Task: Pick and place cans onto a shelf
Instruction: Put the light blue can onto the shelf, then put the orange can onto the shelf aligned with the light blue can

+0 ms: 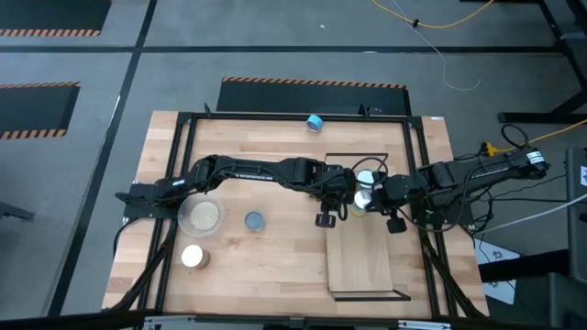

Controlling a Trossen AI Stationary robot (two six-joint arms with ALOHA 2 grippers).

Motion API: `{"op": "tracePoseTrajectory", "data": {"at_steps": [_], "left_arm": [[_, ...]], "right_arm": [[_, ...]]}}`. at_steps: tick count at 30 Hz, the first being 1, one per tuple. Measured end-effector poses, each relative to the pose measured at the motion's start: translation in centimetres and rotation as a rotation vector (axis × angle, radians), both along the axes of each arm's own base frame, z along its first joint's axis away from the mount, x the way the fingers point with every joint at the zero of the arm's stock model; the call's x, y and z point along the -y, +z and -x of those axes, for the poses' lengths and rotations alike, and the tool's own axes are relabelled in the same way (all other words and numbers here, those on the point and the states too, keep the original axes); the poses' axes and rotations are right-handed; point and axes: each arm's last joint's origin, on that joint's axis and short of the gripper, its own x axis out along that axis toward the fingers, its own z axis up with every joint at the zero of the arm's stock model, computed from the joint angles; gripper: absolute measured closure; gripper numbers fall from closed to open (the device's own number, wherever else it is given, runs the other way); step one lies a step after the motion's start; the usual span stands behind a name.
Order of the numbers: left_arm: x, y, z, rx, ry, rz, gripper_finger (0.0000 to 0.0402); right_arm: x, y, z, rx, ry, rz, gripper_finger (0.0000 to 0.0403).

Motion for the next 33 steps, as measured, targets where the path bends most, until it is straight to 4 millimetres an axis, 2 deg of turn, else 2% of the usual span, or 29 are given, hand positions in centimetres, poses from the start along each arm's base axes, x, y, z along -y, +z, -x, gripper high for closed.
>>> {"op": "tracePoseTrajectory", "data": {"at_steps": [6,14,21,24,28,33], "left_arm": [[0.0,0.0,0.0,0.0,0.0,0.0,0.0347],[0.0,0.0,0.0,0.0,0.0,0.0,0.0347],[0.1,0.0,0.0,0.001,-0.001,0.0,0.0347],[0.2,0.6,0.4,-0.004,-0.005,0.0,0.0347],[0.6,2.3,1.6,-0.005,0.007,0.015,0.0347],[1.3,4.8,4.3,-0.07,0.07,0.063,0.0347]], "right_arm": [[0.0,0.0,0.0,0.003,0.001,0.001,0.0334],[0.0,0.1,0.1,0.003,0.001,0.002,0.0335],[0.1,2.8,0.5,0.047,0.0,-0.007,0.0335],[0.1,4.1,0.6,0.091,0.0,-0.016,0.0335],[0.1,5.0,0.5,0.123,0.002,-0.022,0.0335],[0.1,5.2,0.3,0.154,0.04,0.008,0.0335]]}}
